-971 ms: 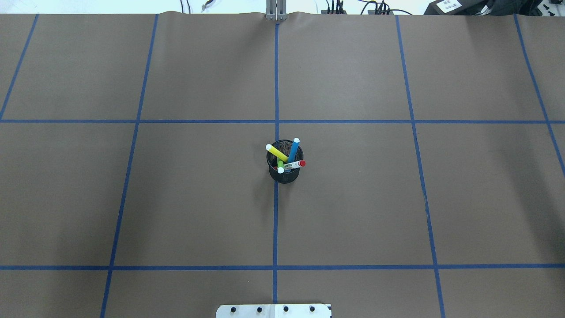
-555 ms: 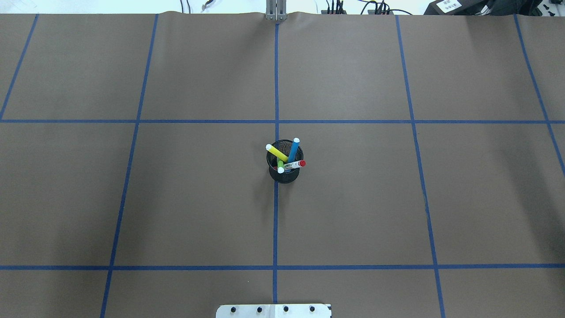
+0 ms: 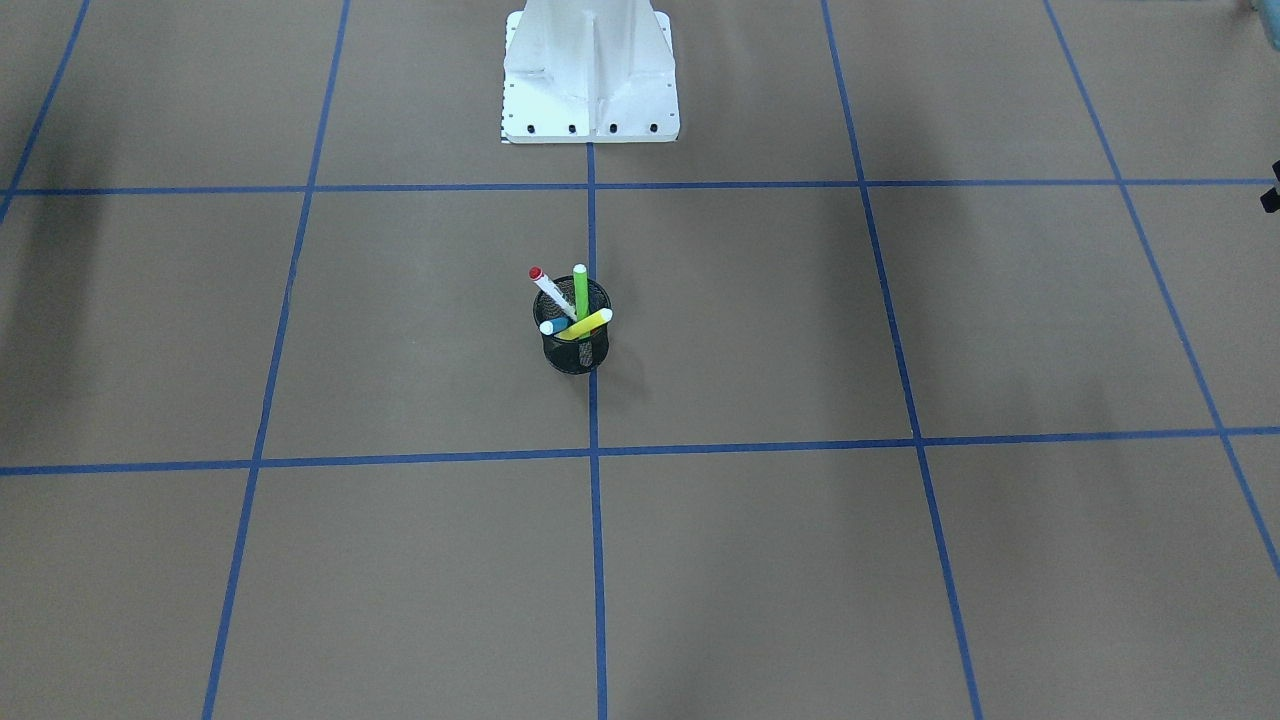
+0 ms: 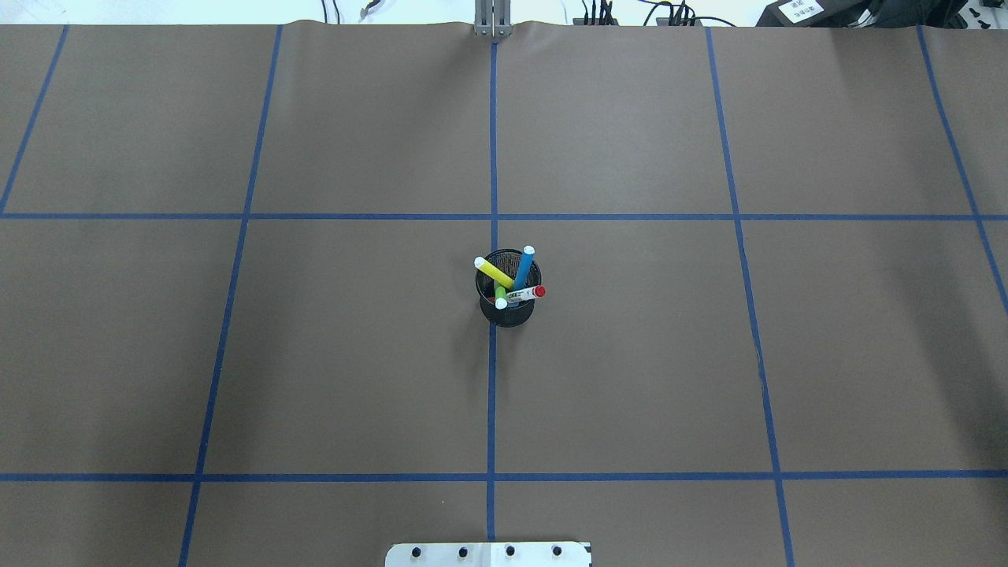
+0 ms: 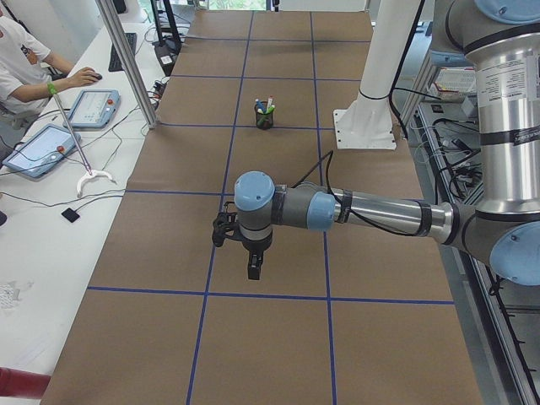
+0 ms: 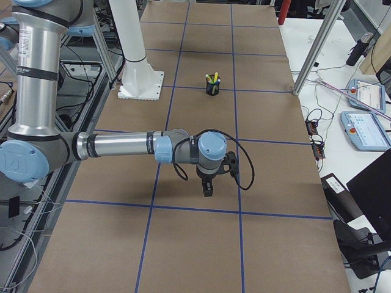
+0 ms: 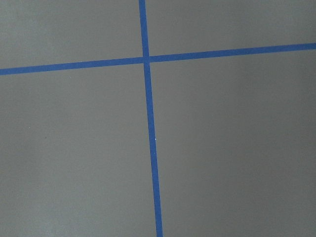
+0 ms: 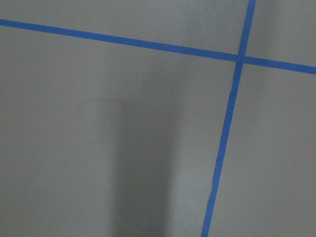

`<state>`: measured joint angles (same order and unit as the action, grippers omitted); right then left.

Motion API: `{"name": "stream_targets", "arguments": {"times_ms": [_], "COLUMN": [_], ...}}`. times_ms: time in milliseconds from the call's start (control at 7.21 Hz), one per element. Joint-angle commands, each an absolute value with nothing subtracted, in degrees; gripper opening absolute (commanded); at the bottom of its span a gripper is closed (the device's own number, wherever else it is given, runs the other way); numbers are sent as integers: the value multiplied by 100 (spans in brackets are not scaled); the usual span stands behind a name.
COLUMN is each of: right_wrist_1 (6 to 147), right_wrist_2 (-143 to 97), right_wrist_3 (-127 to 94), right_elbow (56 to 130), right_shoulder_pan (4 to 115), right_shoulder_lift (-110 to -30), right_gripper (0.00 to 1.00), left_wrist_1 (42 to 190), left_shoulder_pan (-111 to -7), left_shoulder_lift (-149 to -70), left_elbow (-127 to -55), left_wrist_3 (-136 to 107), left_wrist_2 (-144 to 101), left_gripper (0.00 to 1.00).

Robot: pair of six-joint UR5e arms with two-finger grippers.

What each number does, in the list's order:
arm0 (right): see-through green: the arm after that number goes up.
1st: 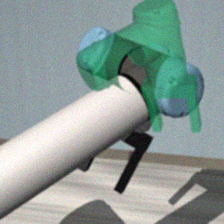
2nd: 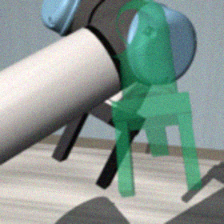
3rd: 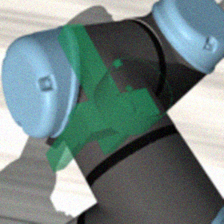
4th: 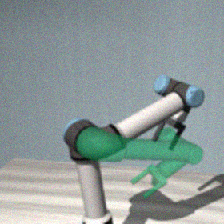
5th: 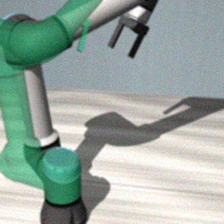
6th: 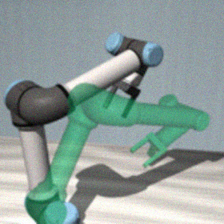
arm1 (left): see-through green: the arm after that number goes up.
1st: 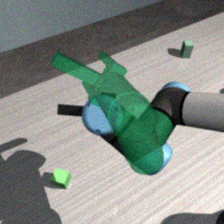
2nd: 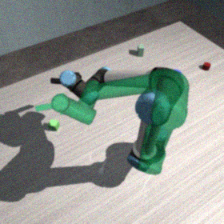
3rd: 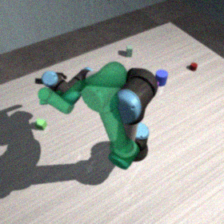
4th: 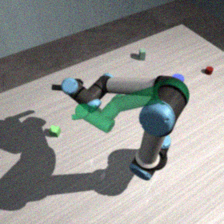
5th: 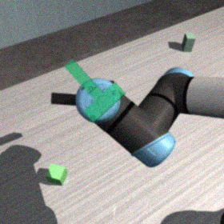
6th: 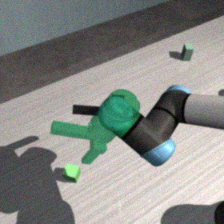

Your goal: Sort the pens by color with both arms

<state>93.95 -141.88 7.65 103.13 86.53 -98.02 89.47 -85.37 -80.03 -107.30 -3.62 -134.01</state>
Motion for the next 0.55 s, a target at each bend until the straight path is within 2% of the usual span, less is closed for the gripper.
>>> {"name": "stream_targets", "arguments": {"times_ms": [0,416], "right_wrist_1": [9099,8853], "right_wrist_2": [-14229,-14229], "right_wrist_3": [704,30], "right_elbow": [10354,10362], "right_shoulder_pan": [8648,8430], "right_shoulder_lift": [-9800,-9739], "right_gripper": [99,99], "left_wrist_1": [8947,8947], "left_shoulder_pan": [-8534,-8534], "left_shoulder_lift": [-8007,-7998], "left_elbow": [-10723,-10670], "left_wrist_3": [-378,-387], "left_wrist_2": [-13403,-13746], "left_gripper": [100,100]}}
